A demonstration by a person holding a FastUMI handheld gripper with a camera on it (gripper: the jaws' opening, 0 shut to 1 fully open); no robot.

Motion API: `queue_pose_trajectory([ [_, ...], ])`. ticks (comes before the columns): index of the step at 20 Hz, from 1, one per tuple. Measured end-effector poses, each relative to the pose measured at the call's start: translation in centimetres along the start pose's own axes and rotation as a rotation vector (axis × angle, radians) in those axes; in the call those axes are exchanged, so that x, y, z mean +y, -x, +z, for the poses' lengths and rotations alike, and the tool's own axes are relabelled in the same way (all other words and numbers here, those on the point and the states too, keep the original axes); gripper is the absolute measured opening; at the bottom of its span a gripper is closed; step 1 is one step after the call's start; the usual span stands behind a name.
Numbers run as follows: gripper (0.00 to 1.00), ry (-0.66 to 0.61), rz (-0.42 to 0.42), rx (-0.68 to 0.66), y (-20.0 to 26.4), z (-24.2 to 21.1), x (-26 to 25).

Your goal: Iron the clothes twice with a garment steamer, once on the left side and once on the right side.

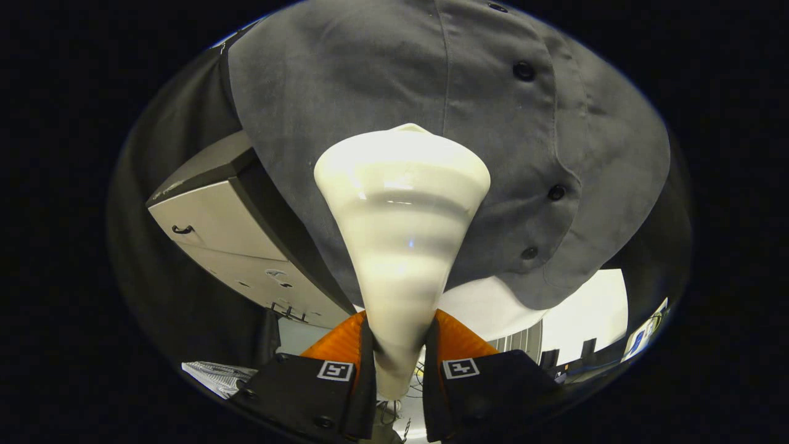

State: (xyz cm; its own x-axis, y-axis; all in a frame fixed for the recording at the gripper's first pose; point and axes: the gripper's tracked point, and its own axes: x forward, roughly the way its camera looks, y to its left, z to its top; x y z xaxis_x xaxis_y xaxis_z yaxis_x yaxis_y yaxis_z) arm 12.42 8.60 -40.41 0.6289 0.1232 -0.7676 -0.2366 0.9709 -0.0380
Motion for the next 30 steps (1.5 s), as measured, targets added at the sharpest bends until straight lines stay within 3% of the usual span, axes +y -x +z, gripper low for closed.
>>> queue_pose_trajectory([
  [8, 0.39, -0.002, -0.011, 0.092, -2.8, -4.5, -1.0],
  [17, 0.39, -0.028, 0.012, 0.119, -1.7, -6.6, -1.4],
  [24, 0.39, -0.041, 0.039, -0.055, 6.1, 0.5, -1.8],
  [30, 0.39, -0.021, 0.014, -0.215, 13.2, 7.7, -3.0],
])
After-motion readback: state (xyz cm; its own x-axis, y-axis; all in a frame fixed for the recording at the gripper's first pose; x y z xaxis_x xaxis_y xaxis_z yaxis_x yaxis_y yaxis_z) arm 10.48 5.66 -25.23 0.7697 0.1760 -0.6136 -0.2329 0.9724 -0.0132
